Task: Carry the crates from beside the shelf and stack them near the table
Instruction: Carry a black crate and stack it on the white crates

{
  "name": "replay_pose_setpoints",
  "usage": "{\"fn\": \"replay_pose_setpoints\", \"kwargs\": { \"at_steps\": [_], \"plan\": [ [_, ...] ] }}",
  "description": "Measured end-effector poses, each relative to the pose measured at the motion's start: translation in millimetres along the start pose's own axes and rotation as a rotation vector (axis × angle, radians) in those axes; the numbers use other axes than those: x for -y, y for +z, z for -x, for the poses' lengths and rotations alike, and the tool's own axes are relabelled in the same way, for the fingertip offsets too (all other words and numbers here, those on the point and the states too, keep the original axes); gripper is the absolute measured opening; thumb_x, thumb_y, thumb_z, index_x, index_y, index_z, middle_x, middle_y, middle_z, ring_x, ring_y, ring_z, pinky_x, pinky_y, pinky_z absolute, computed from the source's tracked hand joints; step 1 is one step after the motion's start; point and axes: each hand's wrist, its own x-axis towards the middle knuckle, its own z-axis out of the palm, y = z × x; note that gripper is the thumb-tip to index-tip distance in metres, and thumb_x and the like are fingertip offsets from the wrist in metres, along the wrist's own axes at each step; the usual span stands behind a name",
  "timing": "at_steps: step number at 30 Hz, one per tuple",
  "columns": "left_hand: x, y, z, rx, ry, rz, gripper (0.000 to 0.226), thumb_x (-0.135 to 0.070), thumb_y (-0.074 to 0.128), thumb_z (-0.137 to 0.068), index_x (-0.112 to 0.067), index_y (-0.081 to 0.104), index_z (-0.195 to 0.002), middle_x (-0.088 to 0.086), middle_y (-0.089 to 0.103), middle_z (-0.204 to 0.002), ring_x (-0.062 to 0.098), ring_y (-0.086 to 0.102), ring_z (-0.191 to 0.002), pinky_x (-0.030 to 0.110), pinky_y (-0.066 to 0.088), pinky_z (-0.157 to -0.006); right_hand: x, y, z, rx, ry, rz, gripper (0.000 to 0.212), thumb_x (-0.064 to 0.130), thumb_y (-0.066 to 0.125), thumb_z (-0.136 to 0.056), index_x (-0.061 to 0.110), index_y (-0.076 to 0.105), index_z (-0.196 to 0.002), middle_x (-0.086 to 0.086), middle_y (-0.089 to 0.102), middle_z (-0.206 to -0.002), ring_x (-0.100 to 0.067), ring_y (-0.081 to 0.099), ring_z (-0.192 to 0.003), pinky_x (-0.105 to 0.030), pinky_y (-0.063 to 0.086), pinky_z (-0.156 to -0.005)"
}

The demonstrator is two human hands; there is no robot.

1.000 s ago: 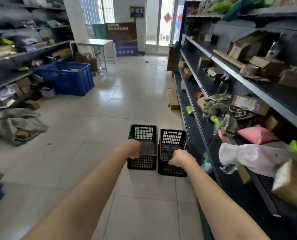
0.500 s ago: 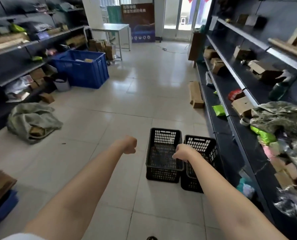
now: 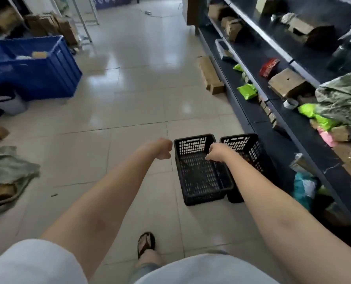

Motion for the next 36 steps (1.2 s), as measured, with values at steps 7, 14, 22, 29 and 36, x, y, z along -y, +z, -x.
{"fn": "replay_pose_setpoints", "kwargs": {
  "at_steps": [7,14,22,29,36],
  "plan": [
    [68.6,-26.7,-96.0,0.093,0.212,-0.092,0.039,-0.019,0.055,-0.093,-0.012,0.052,-0.131,0.013,0.055,-0.132,0.031,0.050,-0.124,0.035,0.042,-0.096,15.1,3.1,-45.5,-0.048,0.269,-0.167,0.051,0.034,0.061,-0.075,0.013,0.059,-0.121,-0.013,0.051,-0.133,-0.031,0.051,-0.120,-0.040,0.046,-0.099],
    [66.2,-53.8,-205.0,0.175,0.411,-0.280,0.041,-0.020,0.055,-0.090,-0.011,0.052,-0.130,0.015,0.057,-0.128,0.034,0.054,-0.119,0.039,0.047,-0.097,-1.6,12.2,-101.8,-0.029,0.478,-0.336,0.037,0.031,0.064,-0.079,0.016,0.061,-0.112,-0.012,0.054,-0.126,-0.031,0.053,-0.115,-0.038,0.046,-0.099],
    [42.5,-93.1,-325.3,0.215,0.535,-0.451,0.040,-0.025,0.053,-0.090,-0.013,0.053,-0.128,0.011,0.060,-0.124,0.032,0.054,-0.117,0.039,0.049,-0.092,-14.1,-0.3,-172.8,-0.059,0.626,-0.528,0.038,0.029,0.060,-0.085,0.015,0.056,-0.120,-0.013,0.046,-0.130,-0.031,0.051,-0.115,-0.038,0.043,-0.098],
    [24.4,-76.7,-453.0,0.287,0.545,-0.491,0.040,-0.029,0.055,-0.088,-0.019,0.052,-0.126,0.008,0.061,-0.125,0.030,0.054,-0.118,0.043,0.048,-0.097,-41.5,32.2,-222.1,-0.024,0.805,-0.624,0.040,0.028,0.059,-0.084,0.017,0.055,-0.122,-0.013,0.043,-0.133,-0.032,0.055,-0.111,-0.039,0.047,-0.097],
    [-19.6,-14.0,-583.2,0.394,0.674,-0.524,0.042,-0.023,0.056,-0.090,-0.011,0.052,-0.129,0.016,0.059,-0.128,0.036,0.052,-0.121,0.043,0.045,-0.099,-73.9,107.4,-279.9,-0.022,1.021,-0.651,0.037,0.025,0.058,-0.084,0.019,0.055,-0.120,-0.015,0.043,-0.131,-0.038,0.043,-0.120,-0.043,0.042,-0.098]
  ]
}}
